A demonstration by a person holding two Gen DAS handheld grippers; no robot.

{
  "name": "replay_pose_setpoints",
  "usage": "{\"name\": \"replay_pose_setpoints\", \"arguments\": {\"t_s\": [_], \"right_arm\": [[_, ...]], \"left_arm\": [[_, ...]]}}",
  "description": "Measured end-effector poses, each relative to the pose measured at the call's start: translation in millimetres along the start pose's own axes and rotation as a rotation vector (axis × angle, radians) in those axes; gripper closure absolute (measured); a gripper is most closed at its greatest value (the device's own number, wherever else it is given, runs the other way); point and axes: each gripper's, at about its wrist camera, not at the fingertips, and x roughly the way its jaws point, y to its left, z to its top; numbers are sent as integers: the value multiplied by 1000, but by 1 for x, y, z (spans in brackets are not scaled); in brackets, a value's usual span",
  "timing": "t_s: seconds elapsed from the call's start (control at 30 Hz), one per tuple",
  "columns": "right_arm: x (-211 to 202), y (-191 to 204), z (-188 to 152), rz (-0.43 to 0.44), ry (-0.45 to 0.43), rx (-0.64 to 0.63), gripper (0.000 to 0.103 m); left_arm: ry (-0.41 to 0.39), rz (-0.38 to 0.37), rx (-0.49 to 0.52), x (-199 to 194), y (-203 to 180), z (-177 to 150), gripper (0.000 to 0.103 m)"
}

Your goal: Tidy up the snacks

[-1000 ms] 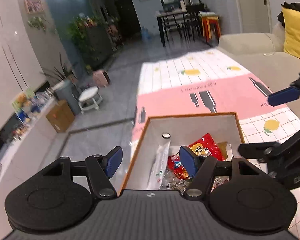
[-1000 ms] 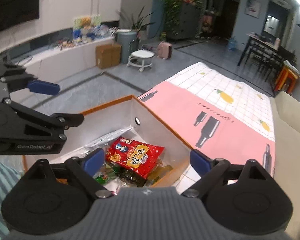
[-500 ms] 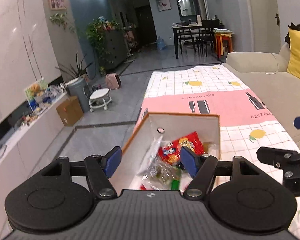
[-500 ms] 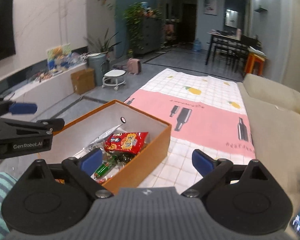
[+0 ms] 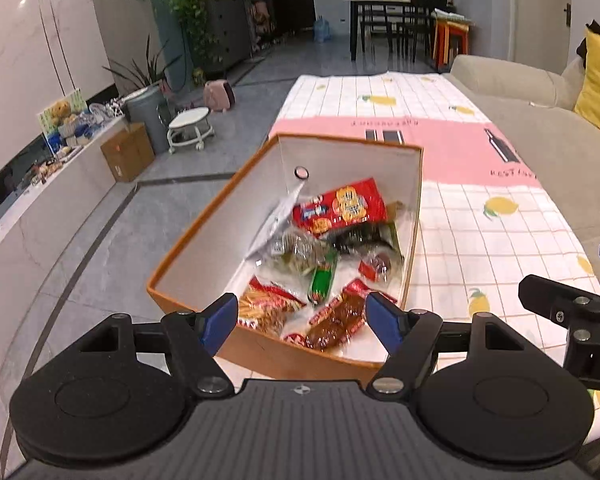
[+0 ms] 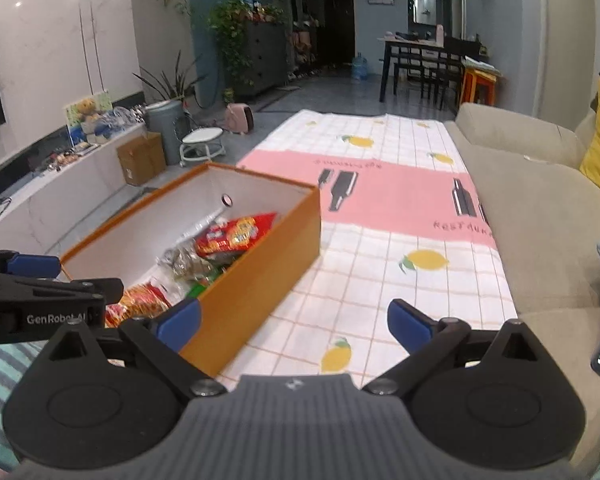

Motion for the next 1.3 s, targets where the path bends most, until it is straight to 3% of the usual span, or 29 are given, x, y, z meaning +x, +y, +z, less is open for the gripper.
{"name": "replay_pose_setpoints", "arguments": {"t_s": [0.57, 1.3], "right_arm": [[17, 6, -6, -33, 28, -56, 6], [14, 11, -3, -31, 6, -71, 6]], "left_arm": [[50, -25, -7, 11, -4, -6, 18], [46, -20, -19, 7, 1, -4, 18]]}}
